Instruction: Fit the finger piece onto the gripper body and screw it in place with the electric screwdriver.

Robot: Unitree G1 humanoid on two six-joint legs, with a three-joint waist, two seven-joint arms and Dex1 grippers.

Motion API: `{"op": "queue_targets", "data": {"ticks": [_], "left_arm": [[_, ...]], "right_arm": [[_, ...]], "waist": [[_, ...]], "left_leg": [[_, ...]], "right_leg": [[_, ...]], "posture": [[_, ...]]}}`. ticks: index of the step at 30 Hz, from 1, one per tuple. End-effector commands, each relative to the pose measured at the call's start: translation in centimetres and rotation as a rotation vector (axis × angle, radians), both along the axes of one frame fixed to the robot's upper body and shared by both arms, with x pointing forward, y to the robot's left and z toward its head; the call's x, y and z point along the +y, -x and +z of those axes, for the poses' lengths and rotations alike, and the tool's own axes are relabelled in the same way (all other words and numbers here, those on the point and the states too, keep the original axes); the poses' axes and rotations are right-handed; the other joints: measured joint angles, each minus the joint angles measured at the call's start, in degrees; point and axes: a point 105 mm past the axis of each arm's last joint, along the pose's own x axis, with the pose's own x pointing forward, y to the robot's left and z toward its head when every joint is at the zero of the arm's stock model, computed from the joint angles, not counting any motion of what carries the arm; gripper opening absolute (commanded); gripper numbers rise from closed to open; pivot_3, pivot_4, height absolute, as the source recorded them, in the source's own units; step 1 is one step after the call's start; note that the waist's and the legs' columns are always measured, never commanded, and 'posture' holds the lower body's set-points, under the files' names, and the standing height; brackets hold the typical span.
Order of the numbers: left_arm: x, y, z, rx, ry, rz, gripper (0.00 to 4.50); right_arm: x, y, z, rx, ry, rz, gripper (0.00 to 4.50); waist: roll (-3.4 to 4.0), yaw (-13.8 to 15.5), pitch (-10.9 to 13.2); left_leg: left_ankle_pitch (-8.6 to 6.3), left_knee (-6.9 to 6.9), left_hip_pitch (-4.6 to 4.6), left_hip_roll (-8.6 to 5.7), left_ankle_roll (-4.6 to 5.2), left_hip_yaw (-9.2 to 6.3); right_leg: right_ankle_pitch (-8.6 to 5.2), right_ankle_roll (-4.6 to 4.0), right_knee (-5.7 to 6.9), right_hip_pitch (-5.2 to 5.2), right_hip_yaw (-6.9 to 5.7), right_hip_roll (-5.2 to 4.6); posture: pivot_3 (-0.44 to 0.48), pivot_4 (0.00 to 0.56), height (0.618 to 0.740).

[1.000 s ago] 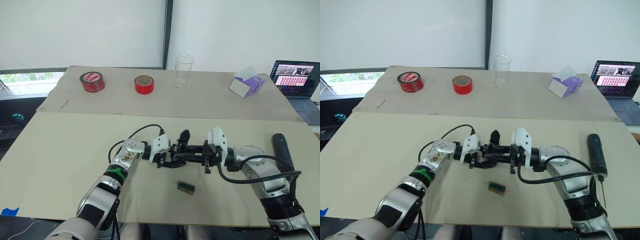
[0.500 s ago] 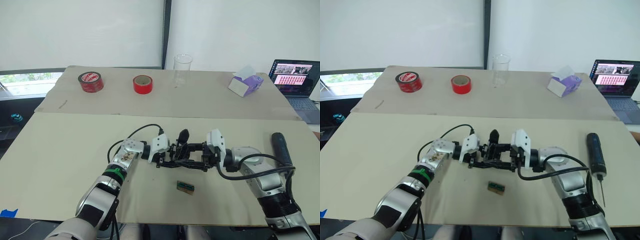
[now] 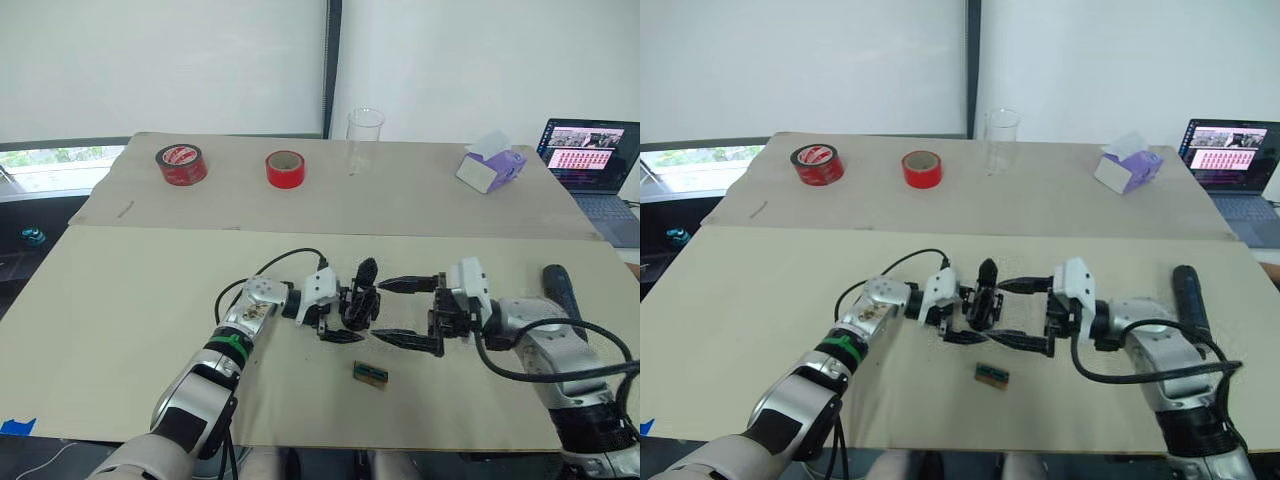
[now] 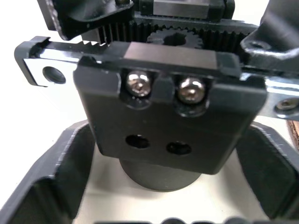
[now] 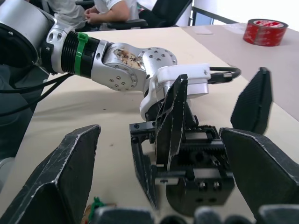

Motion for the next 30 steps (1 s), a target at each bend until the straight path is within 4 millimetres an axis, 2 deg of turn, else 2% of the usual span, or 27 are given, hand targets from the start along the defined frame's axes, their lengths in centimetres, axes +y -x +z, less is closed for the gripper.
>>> {"op": "queue_targets", "data": {"ticks": [1,4,7,11,16,19,22,25,27,30], "left_arm": [[3.2,0.2,-1.8,0.048,-0.046,0.052,4.43],[5.6,0.1,-0.5,0.05,0.02,0.083,4.43],[8.3,0.8,0.7,0.041,0.065,0.065,4.43],[11.4,1.2,3.0,0.008,0.131,0.127,4.43],[11.9,3.4,6.8,-0.014,0.275,0.091,4.43],[11.6,4.6,8.5,-0.036,0.296,0.057,4.43],[11.1,5.4,10.9,-0.059,0.338,0.035,4.43],[10.9,6.0,11.8,-0.045,0.352,0.027,4.43],[10.6,5.9,12.5,-0.042,0.383,0.039,4.43],[10.0,6.0,13.2,-0.055,0.403,0.024,4.43]], "right_arm": [[-2.2,0.9,2.2,-0.07,-0.011,-0.094,4.5],[-5.4,1.9,2.5,-0.069,-0.001,-0.246,4.5],[-9.0,3.1,2.8,-0.094,0.014,-0.433,4.5],[-14.6,6.2,3.5,-0.15,-0.012,-0.75,4.5],[-18.9,11.4,1.6,-0.175,0.073,-1.016,4.5],[-20.3,13.7,0.3,-0.159,0.098,-1.135,4.5],[-20.5,15.4,-1.5,-0.084,0.082,-1.216,4.5],[-20.0,14.8,-1.8,-0.044,0.026,-1.251,4.5],[-20.0,13.0,-1.6,-0.044,0.045,-1.285,4.5],[-21.5,10.4,-2.6,0.128,0.135,-1.376,4.5]], "waist": [[0.0,-0.22,0.0],[0.0,-0.48,0.0],[0.03,-0.67,0.01],[0.09,0.06,0.03],[0.19,1.47,0.1],[0.35,1.43,0.11],[0.49,1.33,0.15],[0.85,0.8,0.13],[1.01,-0.04,0.07],[1.07,-0.7,0.05]], "left_leg": [[0.0,0.0,0.01,0.01,0.0,0.01],[-0.01,-0.05,0.08,0.05,-0.07,0.01],[0.02,-0.17,0.08,0.14,-0.23,0.01],[0.04,-0.2,0.05,0.13,-0.29,0.02],[-0.04,-0.17,-0.01,0.09,-0.19,-0.08],[-0.33,-0.15,0.04,0.01,-0.57,-0.01],[-0.34,-0.15,0.08,0.02,-0.59,0.0],[-0.33,-0.16,0.09,0.05,-0.63,0.01],[-0.33,-0.16,0.11,0.04,-0.62,0.06],[-0.33,-0.16,0.16,0.03,-0.63,0.13]], "right_leg": [[0.0,0.0,0.0,0.0,0.02,0.0],[-0.01,-0.01,0.02,-0.01,0.06,0.05],[-0.08,-0.11,0.04,-0.09,0.06,0.15],[-0.11,-0.11,0.06,-0.1,0.06,0.18],[-0.44,0.31,-0.05,-0.08,0.14,0.0],[-0.54,0.15,-0.07,-0.03,0.3,-0.1],[-0.57,0.17,-0.04,-0.04,0.35,-0.04],[-0.61,0.15,0.01,-0.06,0.41,0.0],[-0.6,0.15,0.01,-0.04,0.48,0.0],[-0.59,0.15,0.06,-0.04,0.54,0.01]], "posture": [[0.0,0.15,0.74],[0.0,0.15,0.74],[0.0,0.15,0.74],[0.0,0.15,0.74],[0.0,0.15,0.74],[0.0,0.15,0.74],[0.0,0.15,0.74],[0.0,0.15,0.74],[0.0,0.15,0.74],[0.0,0.15,0.74]]}}
